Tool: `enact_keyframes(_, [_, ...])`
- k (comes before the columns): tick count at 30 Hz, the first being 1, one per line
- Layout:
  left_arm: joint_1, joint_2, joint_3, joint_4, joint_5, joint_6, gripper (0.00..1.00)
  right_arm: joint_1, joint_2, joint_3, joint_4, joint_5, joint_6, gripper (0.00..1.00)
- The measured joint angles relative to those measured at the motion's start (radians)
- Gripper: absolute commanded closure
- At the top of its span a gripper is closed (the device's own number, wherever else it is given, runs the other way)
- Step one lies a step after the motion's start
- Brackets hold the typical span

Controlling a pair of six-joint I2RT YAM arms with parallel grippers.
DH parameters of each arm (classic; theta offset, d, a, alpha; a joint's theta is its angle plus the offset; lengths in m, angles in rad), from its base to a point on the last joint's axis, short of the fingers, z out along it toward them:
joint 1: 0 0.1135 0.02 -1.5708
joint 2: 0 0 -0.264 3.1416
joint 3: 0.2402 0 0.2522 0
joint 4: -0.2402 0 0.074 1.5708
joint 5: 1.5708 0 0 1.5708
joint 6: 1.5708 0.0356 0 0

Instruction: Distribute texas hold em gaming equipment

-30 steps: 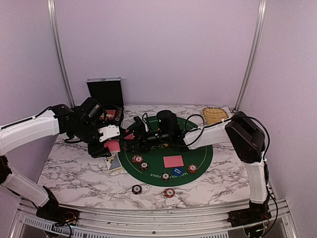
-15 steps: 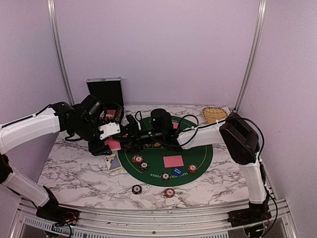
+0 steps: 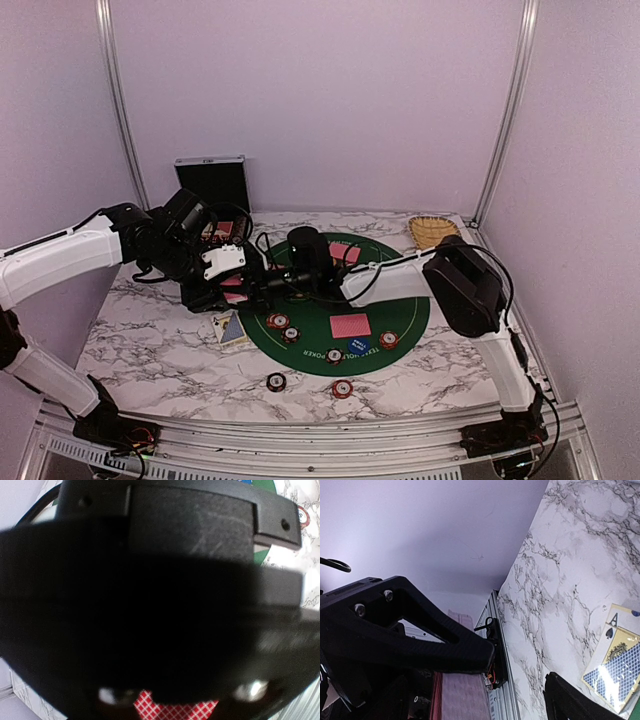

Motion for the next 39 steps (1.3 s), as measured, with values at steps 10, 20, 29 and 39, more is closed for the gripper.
enact_keyframes(10, [-0.004,0.0,0.0,0.0,0.009,0.0,1.0,0.006,0.061,0.101,-0.031,-0.002,0.014,0.16])
enact_keyframes(20, [-0.005,0.003,-0.003,-0.019,0.008,0.0,1.0,-0.009,0.042,0.04,-0.035,-0.002,-0.001,0.35])
enact_keyframes(29, [-0.006,0.003,-0.003,-0.019,0.008,0.0,1.0,-0.037,-0.033,-0.036,-0.057,0.002,-0.055,0.49])
enact_keyframes(39, [-0.006,0.003,-0.003,-0.019,0.008,0.0,1.0,-0.049,-0.085,-0.078,-0.101,0.016,-0.103,0.61])
